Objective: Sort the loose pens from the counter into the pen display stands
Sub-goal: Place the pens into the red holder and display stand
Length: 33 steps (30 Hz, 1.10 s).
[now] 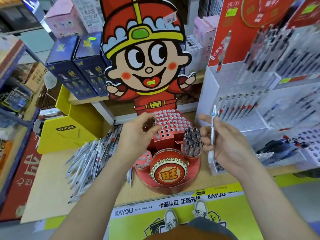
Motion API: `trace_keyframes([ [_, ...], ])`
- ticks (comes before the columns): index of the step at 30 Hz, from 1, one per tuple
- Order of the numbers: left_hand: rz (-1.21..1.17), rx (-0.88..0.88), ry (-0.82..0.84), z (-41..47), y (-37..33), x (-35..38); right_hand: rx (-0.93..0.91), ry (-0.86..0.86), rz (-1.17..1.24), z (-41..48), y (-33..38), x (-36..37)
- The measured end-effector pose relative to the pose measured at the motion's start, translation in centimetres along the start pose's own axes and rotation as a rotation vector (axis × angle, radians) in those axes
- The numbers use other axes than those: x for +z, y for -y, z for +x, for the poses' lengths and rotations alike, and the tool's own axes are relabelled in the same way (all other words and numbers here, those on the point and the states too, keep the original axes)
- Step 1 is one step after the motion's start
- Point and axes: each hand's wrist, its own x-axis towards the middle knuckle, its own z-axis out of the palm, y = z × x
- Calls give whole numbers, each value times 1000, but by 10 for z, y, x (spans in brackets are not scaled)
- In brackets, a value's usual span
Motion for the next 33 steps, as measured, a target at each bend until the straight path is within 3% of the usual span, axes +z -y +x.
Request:
trace_keyframes([
  [9,-97,-54,55,1,3,-2,-67,80,-85,-11,-10,12],
  [15,-35,-121,144,-3,7,0,36,146,-2,-14,-15,12],
  [18,-36,-86,32,-14,1,-5,24,172,-4,-15,-18,12],
  [21,-197,41,-142,-27,-22,-11,-16,169,3,-17,-18,14],
  [29,-906,-121,309,-24,-70,-8,7,255,-13,-29,-16,24],
  [33,-1044,-110,404,-20,-64,-2,-21,258,-5,-37,-13,22],
])
